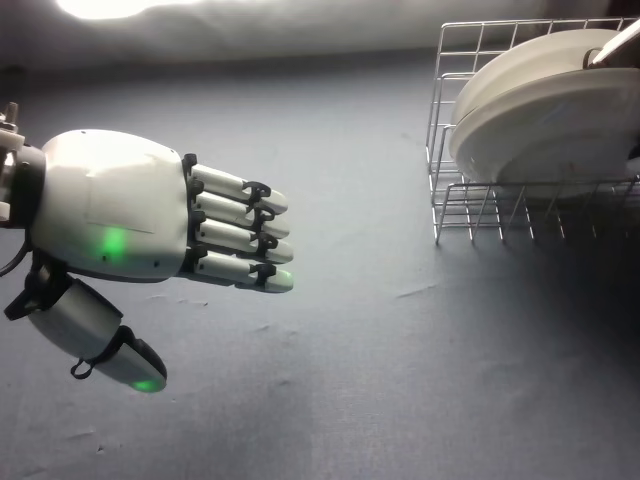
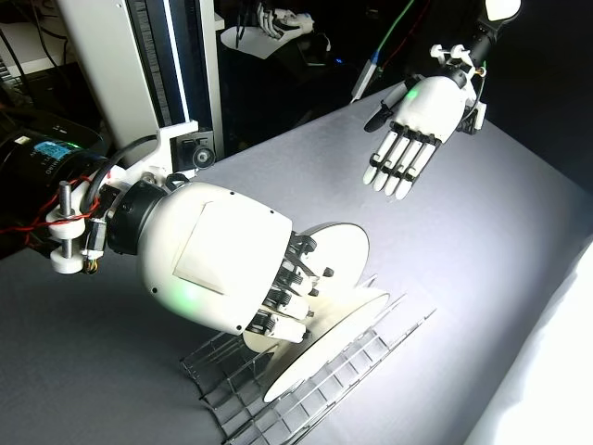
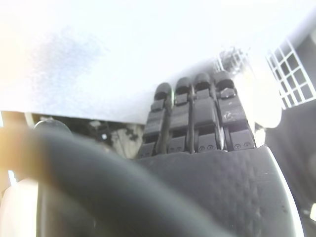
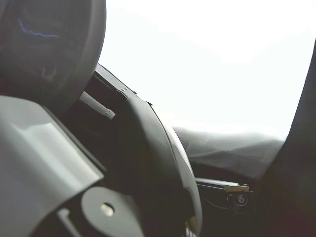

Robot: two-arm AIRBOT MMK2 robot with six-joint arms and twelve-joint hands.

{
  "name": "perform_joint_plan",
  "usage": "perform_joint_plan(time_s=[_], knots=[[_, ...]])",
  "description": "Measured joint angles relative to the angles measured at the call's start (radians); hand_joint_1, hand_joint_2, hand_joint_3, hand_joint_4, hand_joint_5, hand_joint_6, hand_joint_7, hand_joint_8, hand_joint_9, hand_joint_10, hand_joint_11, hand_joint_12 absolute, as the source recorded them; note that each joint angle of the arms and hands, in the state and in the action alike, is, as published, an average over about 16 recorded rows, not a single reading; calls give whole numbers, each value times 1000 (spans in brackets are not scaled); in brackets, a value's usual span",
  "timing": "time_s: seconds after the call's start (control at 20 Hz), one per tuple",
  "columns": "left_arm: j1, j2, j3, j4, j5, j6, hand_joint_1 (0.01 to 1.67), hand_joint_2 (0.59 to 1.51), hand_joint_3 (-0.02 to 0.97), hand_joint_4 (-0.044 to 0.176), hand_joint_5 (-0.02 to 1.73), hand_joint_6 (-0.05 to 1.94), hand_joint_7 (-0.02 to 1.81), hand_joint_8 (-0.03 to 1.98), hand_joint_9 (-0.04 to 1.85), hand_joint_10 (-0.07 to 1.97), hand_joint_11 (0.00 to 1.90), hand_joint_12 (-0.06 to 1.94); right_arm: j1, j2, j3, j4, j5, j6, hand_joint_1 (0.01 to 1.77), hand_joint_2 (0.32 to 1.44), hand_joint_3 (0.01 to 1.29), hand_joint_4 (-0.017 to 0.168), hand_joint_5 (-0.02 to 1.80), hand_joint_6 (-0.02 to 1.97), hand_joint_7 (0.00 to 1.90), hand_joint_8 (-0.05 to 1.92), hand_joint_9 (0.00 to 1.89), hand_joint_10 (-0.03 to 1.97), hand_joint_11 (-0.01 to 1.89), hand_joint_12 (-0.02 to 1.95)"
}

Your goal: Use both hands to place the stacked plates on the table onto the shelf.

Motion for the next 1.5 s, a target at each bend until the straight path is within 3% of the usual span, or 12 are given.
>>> perform_joint_plan(time_s=[0.35, 0.65, 0.75, 1.15, 1.5], knots=[[-8, 5, -17, 4, 45, -2, 13, 1143, 13, 7, 56, 13, 45, 1, 32, 10, 20, 20, 14, -1, 0, -16, 16, -9, 1225, 1047, 11, -2, 699, 537, 760, 449, 618, 628, 314, 1379], [-4, 11, -28, 2, 67, -20, 12, 1143, 12, 7, 44, 12, 29, 1, 20, 9, 18, 19, 74, -16, -1, -61, 37, -11, 1160, 1078, 12, -1, 606, 159, 640, 70, 492, 351, 92, 1393], [3, 11, -27, 1, 69, -27, 12, 1143, 12, 7, 42, 12, 27, 1, 18, 9, 18, 19, 97, -22, -2, -102, 45, -11, 1152, 1078, 12, -1, 599, 67, 627, 24, 475, 306, 55, 1395], [45, -1, -2, 2, 74, -42, 13, 1144, 12, 7, 46, 12, 36, 1, 30, 9, 21, 19, 175, -48, -6, -381, 72, -11, 1149, 1066, 12, 1, 613, 58, 624, 16, 477, 262, 32, 1410], [68, -14, 19, 3, 77, -40, 13, 1144, 12, 7, 58, 13, 54, 1, 41, 9, 20, 20, 186, -56, -9, -613, 105, -11, 1147, 1064, 12, 4, 622, 57, 634, 16, 485, 261, 32, 1424]])
